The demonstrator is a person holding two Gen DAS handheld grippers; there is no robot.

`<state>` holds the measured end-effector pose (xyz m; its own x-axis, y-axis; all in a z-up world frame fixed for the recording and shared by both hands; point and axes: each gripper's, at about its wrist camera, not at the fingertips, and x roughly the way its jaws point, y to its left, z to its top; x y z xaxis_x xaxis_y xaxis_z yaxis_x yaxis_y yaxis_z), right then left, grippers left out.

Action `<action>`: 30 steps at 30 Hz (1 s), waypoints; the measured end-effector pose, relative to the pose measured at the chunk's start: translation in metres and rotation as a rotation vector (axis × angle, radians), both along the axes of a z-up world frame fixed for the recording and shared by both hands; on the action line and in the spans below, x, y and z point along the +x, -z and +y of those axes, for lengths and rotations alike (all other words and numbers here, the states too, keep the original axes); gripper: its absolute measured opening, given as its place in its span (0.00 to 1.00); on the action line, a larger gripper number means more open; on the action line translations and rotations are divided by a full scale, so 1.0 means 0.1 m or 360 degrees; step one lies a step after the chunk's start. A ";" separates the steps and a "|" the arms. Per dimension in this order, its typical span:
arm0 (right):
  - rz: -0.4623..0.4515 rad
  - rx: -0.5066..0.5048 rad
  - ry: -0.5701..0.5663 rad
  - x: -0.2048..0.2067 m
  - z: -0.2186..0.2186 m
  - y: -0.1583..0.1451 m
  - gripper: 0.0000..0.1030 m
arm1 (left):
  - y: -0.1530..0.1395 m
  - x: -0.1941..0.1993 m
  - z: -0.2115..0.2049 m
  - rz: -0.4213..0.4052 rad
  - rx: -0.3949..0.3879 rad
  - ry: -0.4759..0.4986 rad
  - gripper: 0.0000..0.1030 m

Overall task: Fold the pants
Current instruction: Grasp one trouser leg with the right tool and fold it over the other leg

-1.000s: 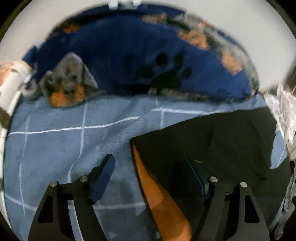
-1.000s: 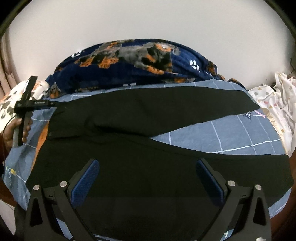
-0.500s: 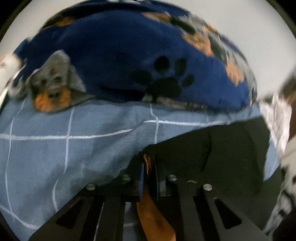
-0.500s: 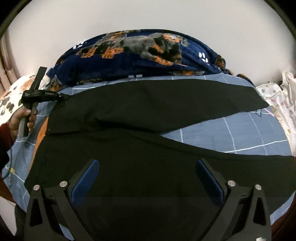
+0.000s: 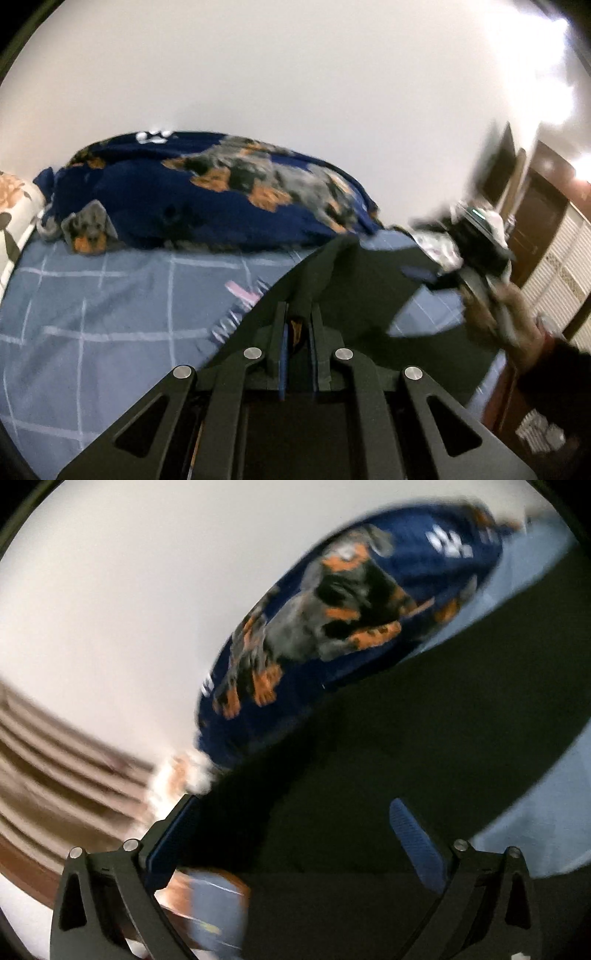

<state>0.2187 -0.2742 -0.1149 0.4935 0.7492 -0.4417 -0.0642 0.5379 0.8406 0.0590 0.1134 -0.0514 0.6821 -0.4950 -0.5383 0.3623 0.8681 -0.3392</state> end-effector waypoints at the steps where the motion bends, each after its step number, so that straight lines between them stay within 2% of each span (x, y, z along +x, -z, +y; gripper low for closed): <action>1: 0.0035 0.0020 0.0008 0.08 -0.01 0.03 0.99 | 0.04 -0.08 -0.05 0.0012 0.0000 0.0009 0.09; 4: 0.0151 0.0042 0.0008 0.35 -0.04 0.18 0.96 | 0.13 -0.34 -0.17 0.0072 -0.0009 0.0016 0.09; 5: 0.0188 0.0027 0.0019 0.41 -0.04 0.24 0.91 | 0.17 -0.39 -0.20 0.0097 -0.0018 0.0014 0.09; 7: 0.0272 0.0021 -0.0009 0.55 -0.04 0.40 0.70 | 0.26 -0.44 -0.22 0.0131 -0.0020 0.0008 0.09; 8: 0.0327 0.0002 -0.0017 0.59 -0.03 0.48 0.43 | 0.28 -0.47 -0.23 0.0145 -0.0021 0.0002 0.10; 9: 0.0382 -0.0015 -0.0027 0.63 -0.02 0.57 0.22 | 0.31 -0.48 -0.24 0.0166 -0.0023 -0.0007 0.10; 11: 0.0388 -0.0003 -0.0025 0.59 -0.03 0.61 0.13 | 0.34 -0.49 -0.21 0.0188 -0.0020 -0.0017 0.10; 12: 0.0346 -0.0012 -0.0010 0.51 -0.06 0.56 0.09 | 0.34 -0.48 -0.19 0.0199 -0.0013 -0.0025 0.10; 15: 0.0173 -0.0073 0.0002 0.12 -0.11 0.33 0.07 | 0.31 -0.51 -0.06 0.0219 -0.0021 -0.0073 0.10; 20: 0.0054 -0.0138 -0.0005 -0.76 -0.14 0.20 0.07 | 0.39 -0.66 0.17 0.0300 -0.0011 -0.0116 0.12; 24: 0.0128 -0.0099 0.0023 -1.47 -0.20 0.45 0.06 | 0.56 -0.83 0.23 0.0389 0.0063 -0.0112 0.13; 30: 0.0337 -0.0069 0.0042 -2.01 -0.22 1.00 0.06 | 0.77 -1.10 0.21 0.0460 0.0180 -0.0053 0.14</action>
<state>0.0181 -0.2966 -0.2154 0.4055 0.7153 -0.5692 0.1256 0.5732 0.8098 -0.0506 0.1339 -0.1281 0.5077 -0.4007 -0.7627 0.2355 0.9161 -0.3246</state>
